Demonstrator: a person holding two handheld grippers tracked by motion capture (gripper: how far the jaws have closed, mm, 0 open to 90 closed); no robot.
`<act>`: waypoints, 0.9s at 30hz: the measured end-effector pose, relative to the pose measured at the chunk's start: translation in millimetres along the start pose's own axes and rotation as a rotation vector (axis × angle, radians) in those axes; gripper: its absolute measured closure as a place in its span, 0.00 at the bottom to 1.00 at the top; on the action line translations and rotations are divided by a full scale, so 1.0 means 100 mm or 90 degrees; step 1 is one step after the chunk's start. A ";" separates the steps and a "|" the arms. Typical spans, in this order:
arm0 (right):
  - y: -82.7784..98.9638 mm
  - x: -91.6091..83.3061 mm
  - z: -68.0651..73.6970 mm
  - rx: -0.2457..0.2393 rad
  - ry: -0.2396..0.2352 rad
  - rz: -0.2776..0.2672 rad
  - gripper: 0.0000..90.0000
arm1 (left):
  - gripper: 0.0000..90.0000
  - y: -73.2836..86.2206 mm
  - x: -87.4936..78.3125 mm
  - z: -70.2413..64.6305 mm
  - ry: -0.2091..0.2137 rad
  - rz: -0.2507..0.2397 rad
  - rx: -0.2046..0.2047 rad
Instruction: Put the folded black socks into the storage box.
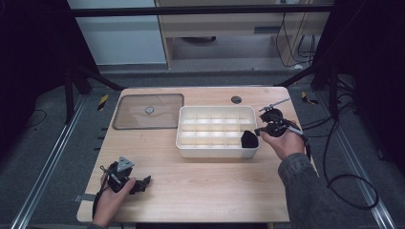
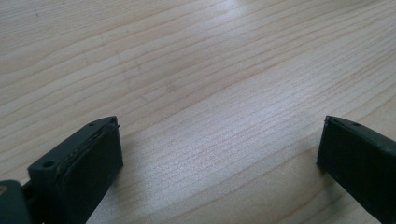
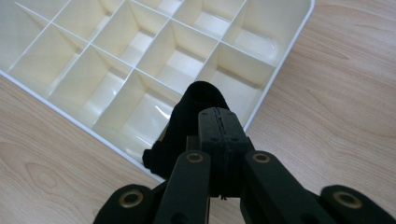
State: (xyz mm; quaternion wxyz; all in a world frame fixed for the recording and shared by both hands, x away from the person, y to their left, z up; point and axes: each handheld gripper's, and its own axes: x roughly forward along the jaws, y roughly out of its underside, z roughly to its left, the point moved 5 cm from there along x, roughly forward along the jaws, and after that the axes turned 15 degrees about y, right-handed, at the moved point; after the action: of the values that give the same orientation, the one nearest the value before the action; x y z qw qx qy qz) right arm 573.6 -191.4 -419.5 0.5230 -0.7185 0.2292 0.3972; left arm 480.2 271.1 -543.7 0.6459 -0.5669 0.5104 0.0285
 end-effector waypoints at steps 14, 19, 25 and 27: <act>-0.07 -0.17 -0.05 0.000 -0.004 -0.030 1.00 | 0.00 -0.02 0.02 0.03 -0.003 -0.004 0.001; -0.07 -0.20 -0.09 0.003 -0.008 -0.038 1.00 | 0.00 -0.03 0.02 0.03 -0.004 -0.004 0.000; -0.04 -0.29 -0.11 0.007 -0.010 -0.061 1.00 | 0.00 -0.03 0.02 0.03 -0.004 -0.003 0.001; -0.02 -0.33 -0.11 0.011 -0.013 -0.071 1.00 | 0.00 -0.02 0.02 0.03 -0.004 -0.003 0.001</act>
State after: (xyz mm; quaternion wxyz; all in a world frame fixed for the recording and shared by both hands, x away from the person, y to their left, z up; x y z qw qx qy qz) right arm 559.6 -203.9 -390.6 0.5525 -0.7217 0.1872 0.3727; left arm 484.6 271.5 -543.8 0.6479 -0.5676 0.5072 0.0280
